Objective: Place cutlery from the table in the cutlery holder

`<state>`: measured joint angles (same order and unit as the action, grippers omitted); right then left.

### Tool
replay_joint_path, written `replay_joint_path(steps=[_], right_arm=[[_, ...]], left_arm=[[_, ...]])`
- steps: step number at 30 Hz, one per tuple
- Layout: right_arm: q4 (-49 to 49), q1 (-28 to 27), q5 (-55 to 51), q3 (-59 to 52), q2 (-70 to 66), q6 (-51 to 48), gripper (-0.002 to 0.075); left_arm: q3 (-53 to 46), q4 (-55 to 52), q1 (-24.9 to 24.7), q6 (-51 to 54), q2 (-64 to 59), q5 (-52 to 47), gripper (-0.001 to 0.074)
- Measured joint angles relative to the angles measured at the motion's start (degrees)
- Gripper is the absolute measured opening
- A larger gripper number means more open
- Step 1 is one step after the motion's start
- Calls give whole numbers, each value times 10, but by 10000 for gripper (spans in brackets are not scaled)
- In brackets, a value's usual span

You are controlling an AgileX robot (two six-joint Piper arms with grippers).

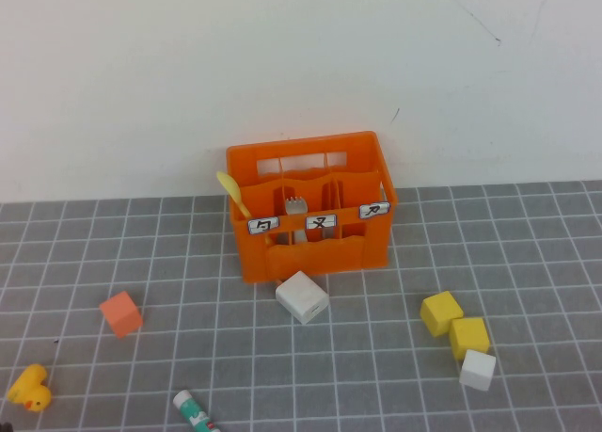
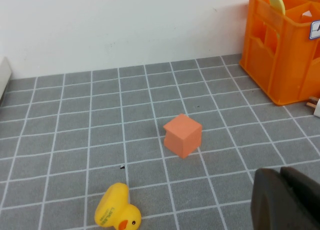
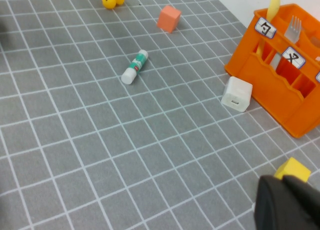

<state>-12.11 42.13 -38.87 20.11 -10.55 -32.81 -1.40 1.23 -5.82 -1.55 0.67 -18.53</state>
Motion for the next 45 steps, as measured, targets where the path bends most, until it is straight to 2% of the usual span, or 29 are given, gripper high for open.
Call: replay_joint_path(steps=[6,9,16,19,22,25,28,33,40,45], right_arm=[[14,0,1,0,1,-1,-1],[42,-26,1,0,19,-2,-1],[51,-210,50,-49,74,-5,-1],[38,-317,91,-83,104,-5,-1],[35,-394,134,-107,112,-5,-1],[28,-446,153,-119,113,-5,-1],[24,-471,169,-120,113,-5,-1],[-1,-475,177,-120,113,16,-1],[121,-475,194,-150,113,179,-1],[154,-475,229,-211,113,225,-1]], left_arm=[[0,0,0,0,0,0,-1],[0,0,0,0,0,0,-1],[0,0,0,0,0,0,-1],[0,0,0,0,0,0,-1],[0,0,0,0,0,0,-1],[0,0,0,0,0,-1,-1],[0,0,0,0,0,-2,-1],[0,0,0,0,0,-3,-1],[0,0,0,0,0,-3,-1],[1,0,0,0,0,-4,-1]])
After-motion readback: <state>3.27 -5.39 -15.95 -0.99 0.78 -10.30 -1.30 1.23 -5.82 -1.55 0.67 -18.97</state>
